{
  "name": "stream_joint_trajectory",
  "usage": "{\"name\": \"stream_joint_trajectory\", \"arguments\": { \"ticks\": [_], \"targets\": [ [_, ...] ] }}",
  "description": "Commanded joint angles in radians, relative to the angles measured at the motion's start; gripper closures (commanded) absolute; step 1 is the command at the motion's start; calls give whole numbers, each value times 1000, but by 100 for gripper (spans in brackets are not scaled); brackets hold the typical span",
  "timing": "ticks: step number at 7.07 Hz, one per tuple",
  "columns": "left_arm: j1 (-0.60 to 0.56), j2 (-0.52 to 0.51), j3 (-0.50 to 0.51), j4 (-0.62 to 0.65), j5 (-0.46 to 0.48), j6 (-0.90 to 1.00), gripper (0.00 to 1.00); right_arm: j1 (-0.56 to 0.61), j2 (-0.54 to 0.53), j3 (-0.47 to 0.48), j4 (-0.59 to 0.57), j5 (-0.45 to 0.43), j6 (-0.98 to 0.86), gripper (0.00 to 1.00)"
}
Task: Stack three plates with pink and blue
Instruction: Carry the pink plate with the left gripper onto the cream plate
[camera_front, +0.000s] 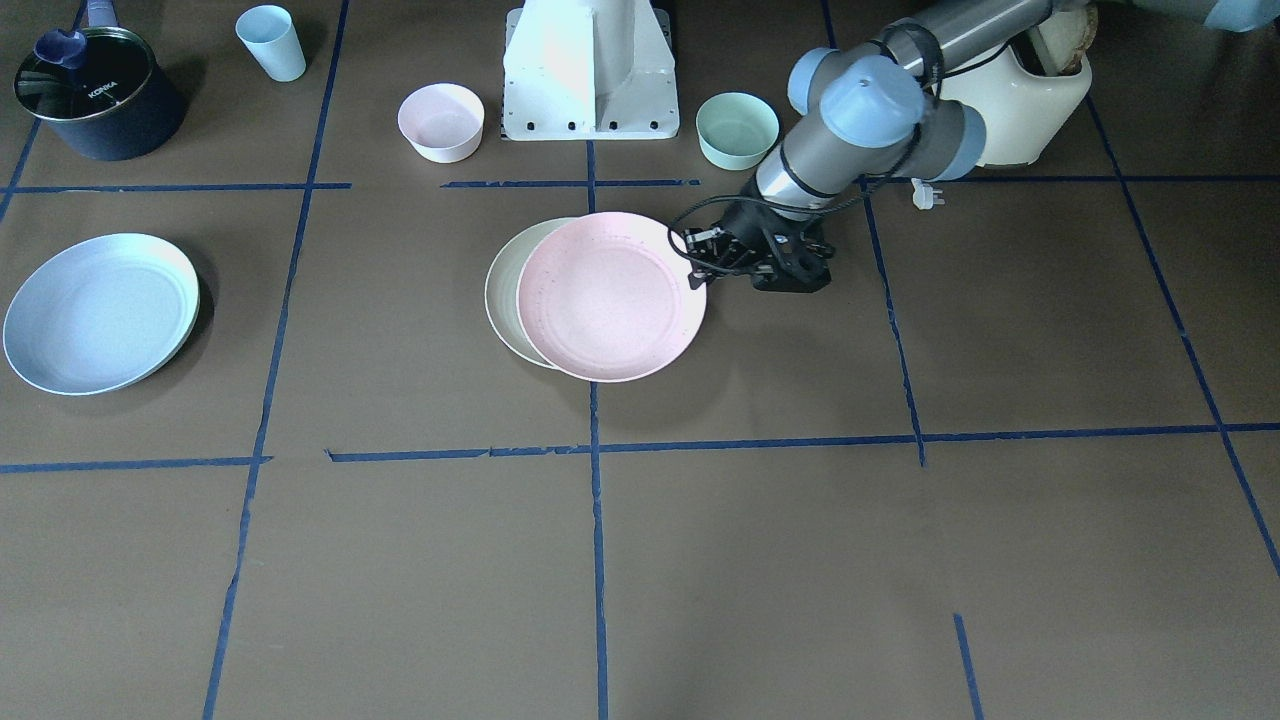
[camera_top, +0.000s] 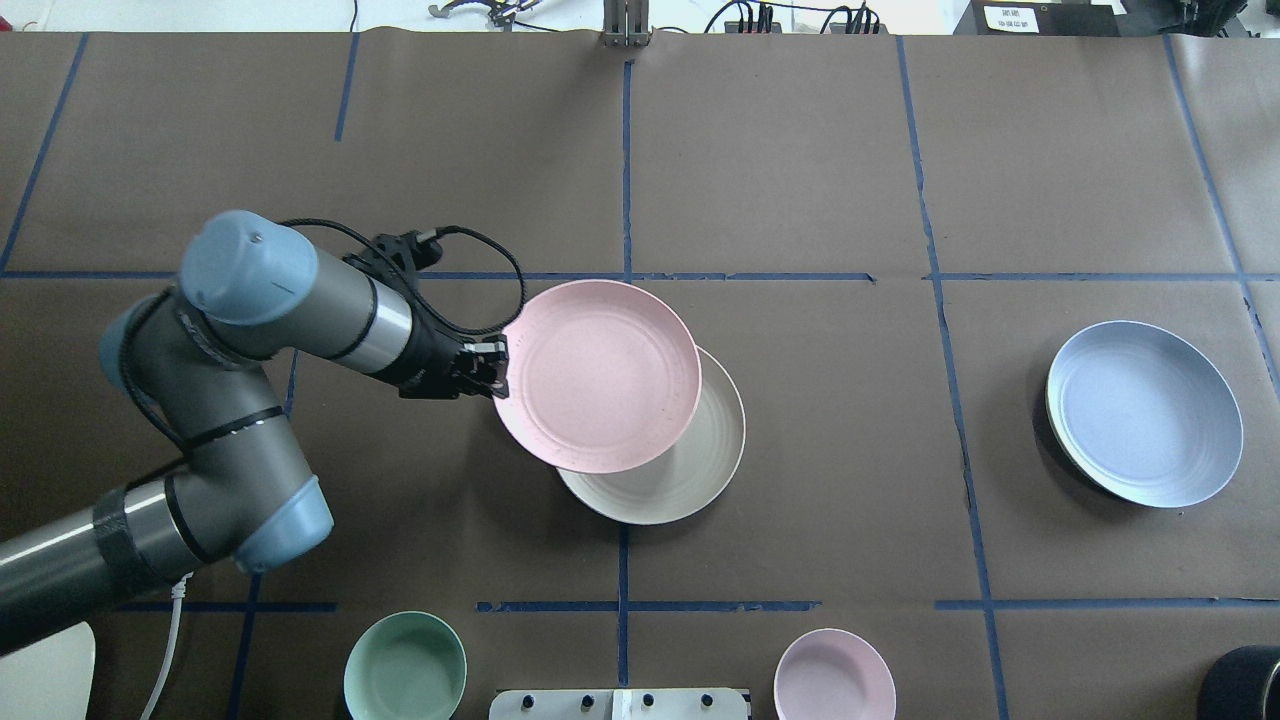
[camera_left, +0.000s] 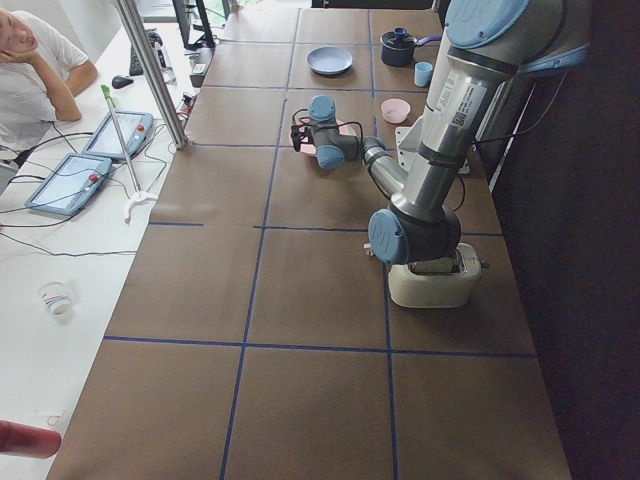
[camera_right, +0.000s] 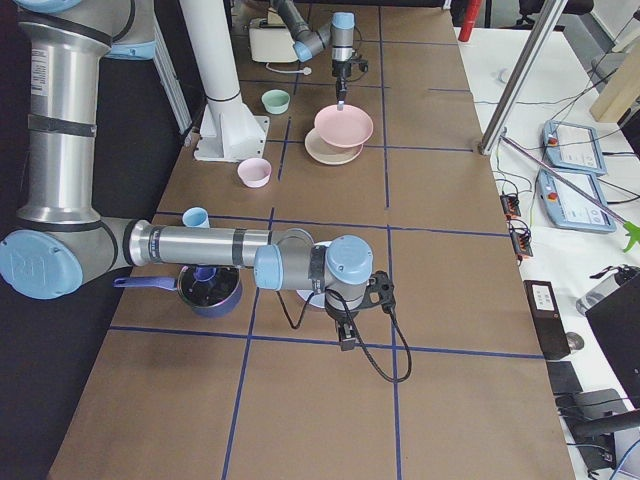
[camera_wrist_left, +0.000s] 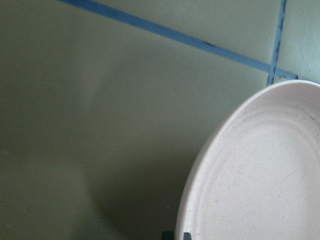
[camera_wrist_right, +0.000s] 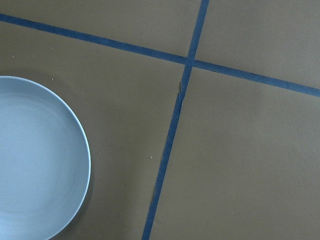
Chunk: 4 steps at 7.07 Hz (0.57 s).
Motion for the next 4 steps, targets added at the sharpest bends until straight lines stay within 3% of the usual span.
{"name": "stream_joint_trajectory", "arguments": {
  "ticks": [1,2,3,4],
  "targets": [
    [65,-27,4,32,42,1,97,-1,0,-2,0,0,1,0],
    [70,-29,6,32,40,1,76,-1,0,-3,0,0,1,0],
    [70,-39,4,32,42,8,1,-1,0,-3,0,0,1,0],
    [64,-36,4,37,40,11,0,0,0,-3,0,0,1,0]
  ]
}}
